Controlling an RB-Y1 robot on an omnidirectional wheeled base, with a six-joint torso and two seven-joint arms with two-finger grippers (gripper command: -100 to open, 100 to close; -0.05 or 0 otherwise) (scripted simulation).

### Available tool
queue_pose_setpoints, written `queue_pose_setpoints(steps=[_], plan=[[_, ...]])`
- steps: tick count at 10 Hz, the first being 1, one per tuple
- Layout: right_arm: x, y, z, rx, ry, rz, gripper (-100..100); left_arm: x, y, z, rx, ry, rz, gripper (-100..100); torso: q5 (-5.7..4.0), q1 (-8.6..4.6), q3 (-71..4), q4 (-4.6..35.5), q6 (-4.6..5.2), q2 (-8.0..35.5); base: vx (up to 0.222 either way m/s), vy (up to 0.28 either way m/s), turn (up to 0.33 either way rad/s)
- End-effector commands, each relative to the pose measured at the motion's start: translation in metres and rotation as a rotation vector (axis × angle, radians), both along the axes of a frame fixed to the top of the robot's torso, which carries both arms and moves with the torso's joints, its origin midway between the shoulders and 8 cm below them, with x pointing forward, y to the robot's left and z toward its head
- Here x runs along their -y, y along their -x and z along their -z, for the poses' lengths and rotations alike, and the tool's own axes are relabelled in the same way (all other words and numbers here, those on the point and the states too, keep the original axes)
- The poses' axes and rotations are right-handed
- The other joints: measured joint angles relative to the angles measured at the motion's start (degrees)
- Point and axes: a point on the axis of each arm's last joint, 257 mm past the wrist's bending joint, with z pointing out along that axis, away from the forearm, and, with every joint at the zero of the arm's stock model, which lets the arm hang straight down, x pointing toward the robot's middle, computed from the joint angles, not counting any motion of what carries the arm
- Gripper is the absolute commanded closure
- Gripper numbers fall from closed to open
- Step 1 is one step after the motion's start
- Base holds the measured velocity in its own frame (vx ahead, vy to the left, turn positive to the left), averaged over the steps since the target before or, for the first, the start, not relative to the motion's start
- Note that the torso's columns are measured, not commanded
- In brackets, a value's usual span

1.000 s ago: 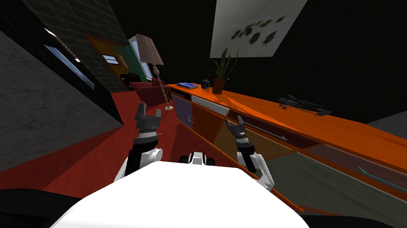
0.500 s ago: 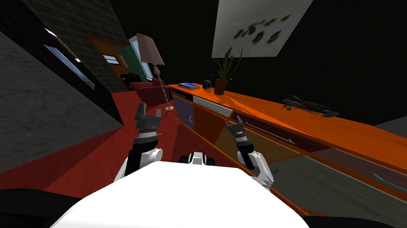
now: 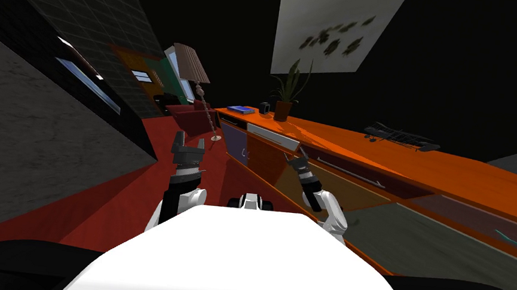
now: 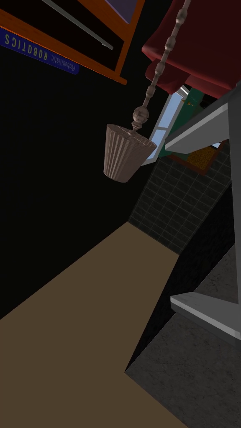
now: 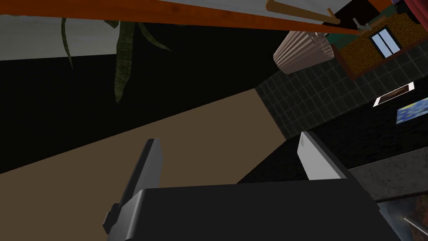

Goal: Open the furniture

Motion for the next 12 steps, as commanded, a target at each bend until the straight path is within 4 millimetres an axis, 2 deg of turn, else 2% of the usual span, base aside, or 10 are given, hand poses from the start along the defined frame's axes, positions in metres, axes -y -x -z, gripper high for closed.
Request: queue_pose_setpoints(steps=[1, 6, 12], plan=[[0.004, -0.007, 0.009, 0.004, 0.109, 0.045, -100, 0.0, 0.0, 0.0, 0.0, 0.0, 0.0, 0, -0.01, -0.02, 0.06, 0.03, 0.0, 0.08, 0.022, 0.05, 0.002], [0.024, -0.027, 0.033, 0.012, 0.412, 0.163, -100, 0.0, 0.0, 0.0, 0.0, 0.0, 0.0, 0, -0.02, -0.05, 0.02, 0.01, 0.0, 0.02, 0.041, 0.06, 0.004], [0.045, -0.042, 0.051, 0.032, 0.716, 0.259, -100, 0.0, 0.0, 0.0, 0.0, 0.0, 0.0, 0, -0.01, -0.01, 0.05, 0.02, 0.0, 0.06, 0.039, 0.052, 0.003]])
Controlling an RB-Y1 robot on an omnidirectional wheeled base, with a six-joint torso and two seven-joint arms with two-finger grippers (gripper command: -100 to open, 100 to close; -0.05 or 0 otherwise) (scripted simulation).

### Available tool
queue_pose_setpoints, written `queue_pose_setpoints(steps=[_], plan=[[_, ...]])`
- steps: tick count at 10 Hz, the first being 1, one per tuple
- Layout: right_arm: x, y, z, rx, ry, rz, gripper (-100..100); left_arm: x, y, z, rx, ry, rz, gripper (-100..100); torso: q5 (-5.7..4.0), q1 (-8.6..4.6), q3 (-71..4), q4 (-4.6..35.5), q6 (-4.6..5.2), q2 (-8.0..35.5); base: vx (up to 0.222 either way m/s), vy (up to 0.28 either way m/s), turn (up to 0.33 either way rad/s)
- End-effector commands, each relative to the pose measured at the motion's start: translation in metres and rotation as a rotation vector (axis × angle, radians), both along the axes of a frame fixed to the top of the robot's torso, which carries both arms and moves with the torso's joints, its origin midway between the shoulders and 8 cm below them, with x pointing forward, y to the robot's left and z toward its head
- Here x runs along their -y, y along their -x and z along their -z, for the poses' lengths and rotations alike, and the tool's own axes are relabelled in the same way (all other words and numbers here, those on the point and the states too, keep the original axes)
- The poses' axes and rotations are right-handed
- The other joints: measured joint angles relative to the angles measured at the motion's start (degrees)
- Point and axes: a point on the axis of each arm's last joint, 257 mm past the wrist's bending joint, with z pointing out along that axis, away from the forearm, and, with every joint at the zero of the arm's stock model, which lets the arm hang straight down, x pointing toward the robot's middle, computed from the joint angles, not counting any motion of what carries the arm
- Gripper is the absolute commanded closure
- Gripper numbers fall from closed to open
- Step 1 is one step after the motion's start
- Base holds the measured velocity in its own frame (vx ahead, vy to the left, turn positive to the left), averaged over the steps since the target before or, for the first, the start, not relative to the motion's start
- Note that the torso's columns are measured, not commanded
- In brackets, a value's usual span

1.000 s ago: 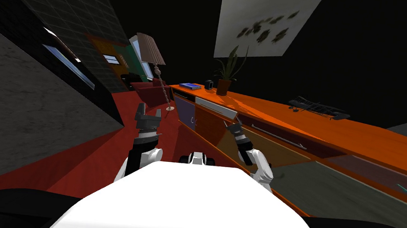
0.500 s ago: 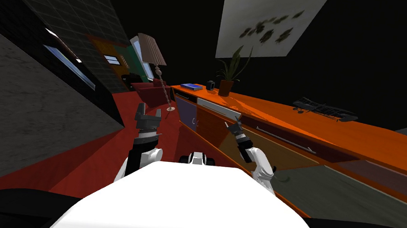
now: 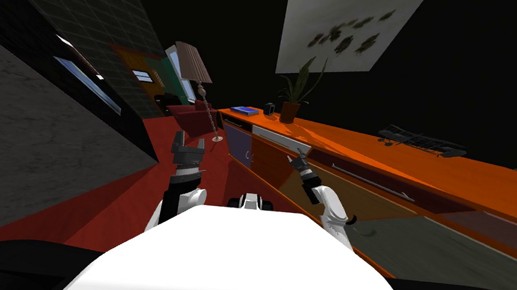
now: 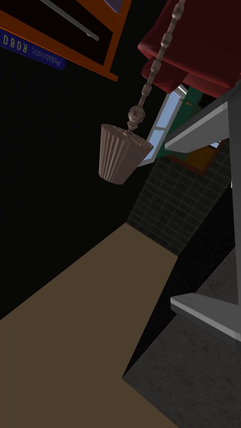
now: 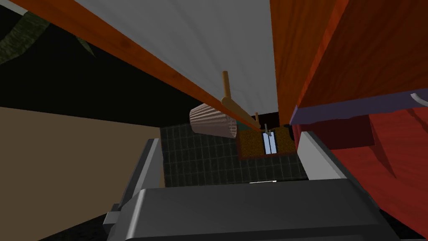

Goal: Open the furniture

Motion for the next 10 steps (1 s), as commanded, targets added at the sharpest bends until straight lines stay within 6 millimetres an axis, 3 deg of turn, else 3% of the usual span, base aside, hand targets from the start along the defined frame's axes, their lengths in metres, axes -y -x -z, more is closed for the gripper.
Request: queue_pose_setpoints(steps=[1, 6, 9, 10], plan=[[0.013, -0.008, 0.006, 0.009, 0.165, 0.047, -100, 0.0, 0.0, 0.0, 0.0, 0.0, 0.0, 0, 0.0, 0.01, -0.02, -0.01, 0.0, -0.03, 0.042, 0.064, 0.004], [0.032, -0.017, 0.011, 0.027, 0.393, 0.099, -100, 0.0, 0.0, 0.0, 0.0, 0.0, 0.0, 0, -0.01, -0.02, 0.0, 0.0, 0.0, 0.0, 0.033, 0.046, 0.002], [0.033, -0.017, 0.007, 0.025, 0.373, 0.094, -100, 0.0, 0.0, 0.0, 0.0, 0.0, 0.0, 0, 0.01, 0.05, -0.1, -0.04, 0.0, -0.17, 0.044, 0.031, -0.003], [0.034, -0.017, 0.006, 0.025, 0.371, 0.094, 100, 0.0, 0.0, 0.0, 0.0, 0.0, 0.0, 0, 0.0, -0.01, -0.06, -0.04, 0.0, -0.07, 0.007, 0.005, 0.001]])
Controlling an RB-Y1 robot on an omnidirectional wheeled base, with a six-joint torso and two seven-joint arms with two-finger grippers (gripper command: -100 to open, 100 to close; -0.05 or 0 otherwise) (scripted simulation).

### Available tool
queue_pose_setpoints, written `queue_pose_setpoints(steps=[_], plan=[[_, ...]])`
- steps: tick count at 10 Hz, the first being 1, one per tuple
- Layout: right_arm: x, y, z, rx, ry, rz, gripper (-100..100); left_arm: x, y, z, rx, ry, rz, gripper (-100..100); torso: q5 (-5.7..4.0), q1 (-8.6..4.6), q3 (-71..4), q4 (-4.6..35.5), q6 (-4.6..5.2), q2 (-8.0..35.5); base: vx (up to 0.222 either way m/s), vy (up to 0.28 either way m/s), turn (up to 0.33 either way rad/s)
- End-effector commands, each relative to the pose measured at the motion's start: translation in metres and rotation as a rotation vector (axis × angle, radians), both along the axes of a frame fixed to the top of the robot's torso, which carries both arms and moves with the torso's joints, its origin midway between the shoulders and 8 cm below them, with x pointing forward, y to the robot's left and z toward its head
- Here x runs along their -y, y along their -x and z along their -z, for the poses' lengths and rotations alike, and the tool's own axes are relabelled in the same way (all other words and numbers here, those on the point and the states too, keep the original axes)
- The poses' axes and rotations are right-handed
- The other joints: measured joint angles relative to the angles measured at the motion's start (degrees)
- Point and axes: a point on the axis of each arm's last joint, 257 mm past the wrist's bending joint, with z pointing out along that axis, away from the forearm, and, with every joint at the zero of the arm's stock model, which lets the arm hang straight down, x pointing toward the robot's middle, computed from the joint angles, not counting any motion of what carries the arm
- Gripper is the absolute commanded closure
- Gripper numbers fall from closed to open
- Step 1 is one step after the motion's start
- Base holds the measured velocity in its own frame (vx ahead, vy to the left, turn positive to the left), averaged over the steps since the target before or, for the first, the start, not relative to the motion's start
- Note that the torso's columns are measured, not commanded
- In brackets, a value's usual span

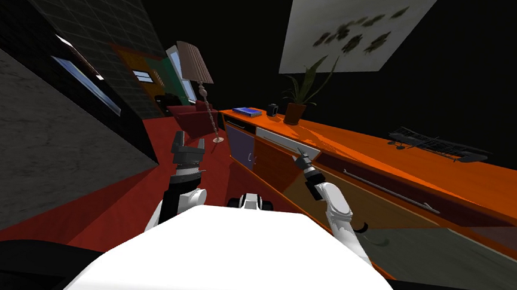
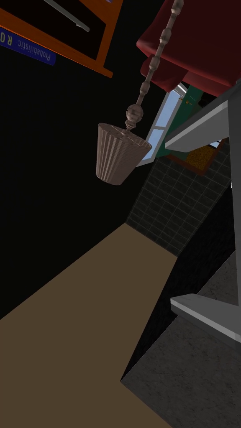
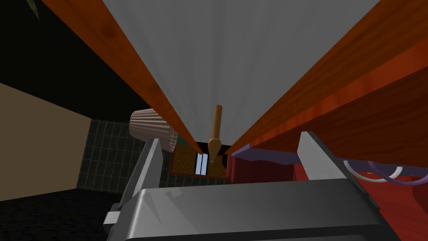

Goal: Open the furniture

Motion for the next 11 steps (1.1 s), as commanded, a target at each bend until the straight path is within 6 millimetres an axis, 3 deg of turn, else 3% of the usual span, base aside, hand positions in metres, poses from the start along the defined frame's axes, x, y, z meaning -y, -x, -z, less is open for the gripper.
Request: queue_pose_setpoints(steps=[1, 6, 7, 11], plan=[[-0.001, 0.001, -0.002, 0.002, 0.0, -0.006, 100, 0.0, 0.0, 0.0, 0.0, 0.0, 0.0, 0, -0.02, -0.07, 0.1, 0.05, 0.01, 0.14, -0.056, 0.069, -0.037], [-0.005, 0.004, -0.008, 0.01, 0.001, -0.02, 100, 0.0, 0.0, 0.0, 0.0, 0.0, 0.0, 0, -0.12, -0.18, -0.01, -0.1, 0.11, -0.08, -0.143, 0.102, -0.029], [0.004, 0.003, -0.016, 0.005, 0.001, -0.029, -100, 0.0, 0.0, 0.0, 0.0, 0.0, 0.0, 0, -0.07, -0.3, -0.15, -0.03, 0.04, -0.27, -0.006, 0.057, -0.048], [0.022, 0.0, -0.038, 0.005, 0.004, -0.043, -100, 0.0, 0.0, 0.0, 0.0, 0.0, 0.0, 0, 0.01, 0.04, 0.06, 0.03, 0.0, 0.07, 0.008, 0.071, -0.039]])
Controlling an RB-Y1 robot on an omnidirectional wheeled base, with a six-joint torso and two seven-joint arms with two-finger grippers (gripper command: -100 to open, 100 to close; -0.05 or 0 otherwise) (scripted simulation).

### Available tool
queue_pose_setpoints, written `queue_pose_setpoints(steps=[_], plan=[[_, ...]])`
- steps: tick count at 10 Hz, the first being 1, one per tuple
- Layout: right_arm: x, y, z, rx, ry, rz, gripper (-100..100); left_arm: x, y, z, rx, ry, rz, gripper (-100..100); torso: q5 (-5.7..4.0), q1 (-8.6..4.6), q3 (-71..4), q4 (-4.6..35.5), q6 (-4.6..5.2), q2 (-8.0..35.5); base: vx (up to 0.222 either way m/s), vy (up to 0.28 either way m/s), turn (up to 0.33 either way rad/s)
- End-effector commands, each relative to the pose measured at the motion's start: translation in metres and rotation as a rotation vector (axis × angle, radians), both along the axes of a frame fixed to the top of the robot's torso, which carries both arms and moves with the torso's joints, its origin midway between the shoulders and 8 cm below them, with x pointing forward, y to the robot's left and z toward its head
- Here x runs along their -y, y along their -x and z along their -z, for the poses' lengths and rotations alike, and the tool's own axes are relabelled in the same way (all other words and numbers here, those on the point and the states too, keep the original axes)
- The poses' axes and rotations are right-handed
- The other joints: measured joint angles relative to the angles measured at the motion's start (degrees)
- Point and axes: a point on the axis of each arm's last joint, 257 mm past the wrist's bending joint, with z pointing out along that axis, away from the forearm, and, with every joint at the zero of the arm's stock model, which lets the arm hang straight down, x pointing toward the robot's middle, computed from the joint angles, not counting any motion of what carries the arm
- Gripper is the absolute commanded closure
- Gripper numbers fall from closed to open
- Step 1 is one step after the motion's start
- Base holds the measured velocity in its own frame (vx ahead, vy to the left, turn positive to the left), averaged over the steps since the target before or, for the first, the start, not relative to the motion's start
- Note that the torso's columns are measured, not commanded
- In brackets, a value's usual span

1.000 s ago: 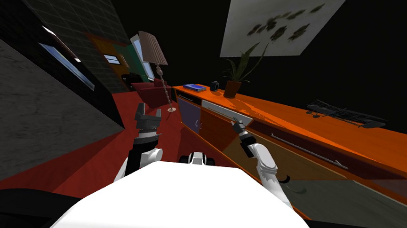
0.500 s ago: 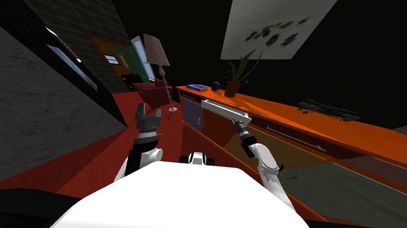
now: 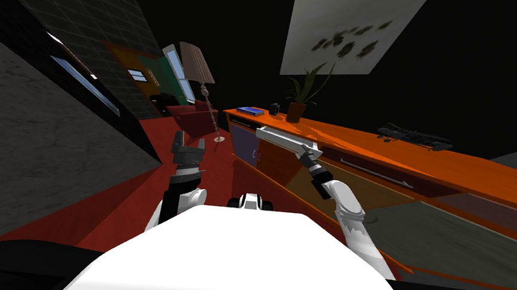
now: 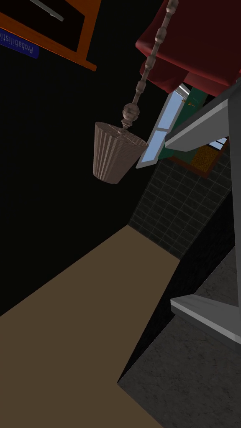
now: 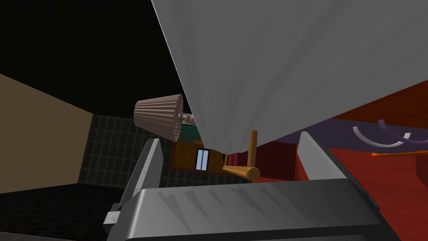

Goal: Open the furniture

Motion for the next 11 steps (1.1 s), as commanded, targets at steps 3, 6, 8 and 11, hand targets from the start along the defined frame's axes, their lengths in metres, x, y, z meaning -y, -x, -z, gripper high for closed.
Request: queue_pose_setpoints(steps=[3, 6, 8, 11], plan=[[0.02, -0.004, -0.028, 0.0, 0.001, -0.016, -100, 0.0, 0.0, 0.0, 0.0, 0.0, 0.0, 0, -0.02, -0.04, 0.01, 0.0, 0.0, 0.02, 0.007, 0.063, -0.034], [0.02, -0.004, -0.03, -0.003, 0.001, -0.017, 0, 0.0, 0.0, 0.0, 0.0, 0.0, 0.0, 0, 0.01, -0.06, 0.01, 0.05, -0.05, 0.03, 0.0, 0.03, -0.016], [0.02, -0.004, -0.029, -0.004, 0.001, -0.016, 0, 0.0, 0.0, 0.0, 0.0, 0.0, 0.0, 0, -0.01, -0.04, 0.01, 0.02, -0.01, 0.02, 0.0, 0.0, 0.0], [0.02, -0.004, -0.029, -0.004, 0.001, -0.016, 0, 0.0, 0.0, 0.0, 0.0, 0.0, 0.0, 0, -0.01, -0.02, 0.0, 0.0, 0.01, 0.0, 0.0, 0.0, 0.0]])
